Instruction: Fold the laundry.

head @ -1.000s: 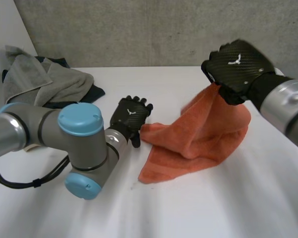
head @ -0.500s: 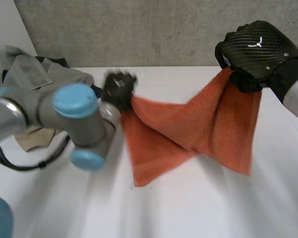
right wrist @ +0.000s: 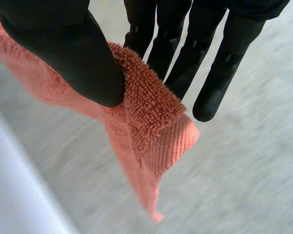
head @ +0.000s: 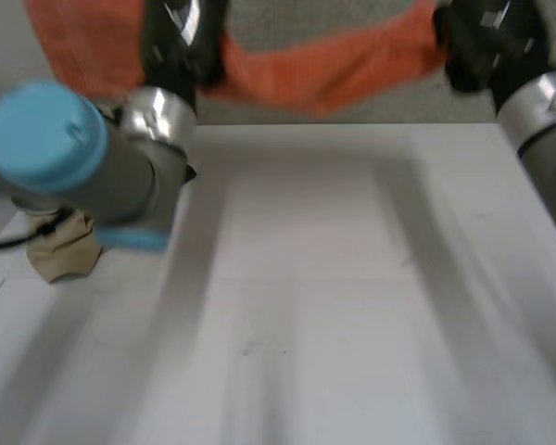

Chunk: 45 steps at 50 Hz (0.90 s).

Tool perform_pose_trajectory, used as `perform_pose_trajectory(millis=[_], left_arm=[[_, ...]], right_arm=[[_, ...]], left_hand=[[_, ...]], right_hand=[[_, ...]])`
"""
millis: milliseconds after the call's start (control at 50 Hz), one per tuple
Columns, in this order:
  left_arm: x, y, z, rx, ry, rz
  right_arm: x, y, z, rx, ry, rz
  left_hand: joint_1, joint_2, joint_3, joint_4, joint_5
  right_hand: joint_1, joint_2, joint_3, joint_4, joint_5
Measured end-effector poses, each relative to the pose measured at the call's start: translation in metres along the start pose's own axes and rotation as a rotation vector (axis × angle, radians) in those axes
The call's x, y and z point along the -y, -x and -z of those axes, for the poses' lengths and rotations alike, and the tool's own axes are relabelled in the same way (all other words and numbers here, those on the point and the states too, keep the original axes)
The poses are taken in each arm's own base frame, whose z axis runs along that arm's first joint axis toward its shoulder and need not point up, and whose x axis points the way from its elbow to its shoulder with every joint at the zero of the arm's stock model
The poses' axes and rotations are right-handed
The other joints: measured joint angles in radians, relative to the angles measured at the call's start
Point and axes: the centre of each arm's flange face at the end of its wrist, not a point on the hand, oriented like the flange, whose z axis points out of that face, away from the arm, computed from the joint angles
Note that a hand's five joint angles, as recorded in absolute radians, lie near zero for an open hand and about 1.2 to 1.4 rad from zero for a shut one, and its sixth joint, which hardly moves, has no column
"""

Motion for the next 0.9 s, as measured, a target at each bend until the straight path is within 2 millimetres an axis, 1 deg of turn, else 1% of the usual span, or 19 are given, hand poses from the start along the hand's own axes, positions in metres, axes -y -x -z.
perform_pose_trajectory(millis=[80,140,220,240,260,300,320,340,360,380,440,520,580,640,700,740,800,820,900], left_arm=[[-0.035,-0.028,0.045,-0.103,0.178,0.007],[-0.063,-0.046,0.087,-0.178,0.331,0.005],[-0.085,-0.061,0.128,-0.253,0.484,-0.009],[-0.088,-0.065,0.136,-0.271,0.517,-0.014],[-0.090,-0.066,0.142,-0.283,0.537,-0.018],[-0.091,-0.070,0.155,-0.314,0.591,-0.030],[-0.090,-0.071,0.158,-0.324,0.608,-0.034],[-0.087,-0.071,0.160,-0.330,0.618,-0.037],[-0.084,-0.071,0.160,-0.334,0.622,-0.038],[-0.079,-0.069,0.160,-0.336,0.624,-0.040],[-0.061,-0.063,0.155,-0.332,0.611,-0.040],[-0.039,-0.050,0.142,-0.300,0.560,-0.039],[-0.023,-0.026,0.123,-0.233,0.503,-0.046],[-0.018,0.003,0.102,-0.173,0.455,-0.066],[-0.020,0.025,0.084,-0.156,0.420,-0.096],[-0.027,0.037,0.072,-0.169,0.404,-0.128],[-0.038,0.045,0.062,-0.195,0.401,-0.162],[-0.051,0.051,0.055,-0.223,0.406,-0.193],[-0.078,0.054,0.045,-0.279,0.423,-0.243]], right_arm=[[-0.044,0.024,0.022,0.102,0.154,0.011],[-0.079,0.042,0.045,0.188,0.288,0.058],[-0.107,0.048,0.069,0.263,0.418,0.149],[-0.113,0.048,0.074,0.281,0.451,0.177],[-0.116,0.048,0.078,0.292,0.469,0.193],[-0.123,0.046,0.086,0.323,0.518,0.237],[-0.124,0.045,0.089,0.331,0.532,0.249],[-0.125,0.044,0.090,0.338,0.544,0.259],[-0.125,0.043,0.091,0.341,0.549,0.264],[-0.125,0.042,0.092,0.346,0.558,0.271],[-0.122,0.038,0.092,0.344,0.563,0.280],[-0.109,0.032,0.087,0.314,0.537,0.273],[-0.096,0.025,0.082,0.278,0.505,0.253],[-0.084,0.019,0.077,0.244,0.475,0.221],[-0.078,0.017,0.076,0.230,0.464,0.201],[-0.076,0.016,0.076,0.227,0.464,0.190],[-0.076,0.017,0.077,0.231,0.470,0.180],[-0.076,0.018,0.078,0.237,0.478,0.173],[-0.077,0.021,0.082,0.254,0.498,0.162]], left_hand=[[0.000,0.000,0.002,0.004,0.000],[0.000,0.001,0.002,0.004,0.000],[-0.036,-0.072,-0.055,-0.059,-0.021],[-0.210,-0.244,-0.220,-0.228,-0.166],[-0.245,-0.274,-0.251,-0.259,-0.195],[-0.496,-0.494,-0.482,-0.495,-0.428],[-0.620,-0.632,-0.621,-0.625,-0.561],[-0.656,-0.661,-0.650,-0.665,-0.601],[-0.725,-0.745,-0.735,-0.743,-0.680],[-0.796,-0.817,-0.807,-0.827,-0.763],[-0.834,-0.885,-0.878,-0.893,-0.834],[-0.873,-0.926,-0.920,-0.929,-0.876],[-0.875,-0.929,-0.921,-0.934,-0.878],[-0.875,-0.929,-0.921,-0.934,-0.878],[-0.874,-0.928,-0.920,-0.932,-0.875],[-0.871,-0.925,-0.919,-0.929,-0.860],[-0.871,-0.915,-0.917,-0.924,-0.845],[-0.864,-0.899,-0.901,-0.904,-0.828],[-0.821,-0.870,-0.863,-0.867,-0.795]], right_hand=[[0.000,0.000,0.000,0.000,0.000],[0.000,0.000,0.000,0.000,0.000],[0.000,0.000,0.000,0.000,0.000],[0.000,0.000,0.000,0.000,0.000],[0.000,0.000,0.000,0.000,0.000],[0.000,-0.011,-0.021,-0.028,-0.004],[-0.048,-0.071,-0.086,-0.079,-0.046],[-0.176,-0.209,-0.220,-0.229,-0.175],[-0.257,-0.293,-0.300,-0.309,-0.276],[-0.473,-0.516,-0.498,-0.507,-0.480],[-0.726,-0.788,-0.792,-0.811,-0.795],[-0.853,-0.919,-0.936,-0.945,-0.933],[-0.857,-0.929,-0.945,-0.952,-0.940],[-0.857,-0.929,-0.945,-0.952,-0.940],[-0.857,-0.929,-0.945,-0.952,-0.940],[-0.857,-0.929,-0.945,-0.952,-0.940],[-0.857,-0.929,-0.945,-0.952,-0.940],[-0.857,-0.929,-0.945,-0.952,-0.940],[-0.857,-0.929,-0.945,-0.952,-0.940]])
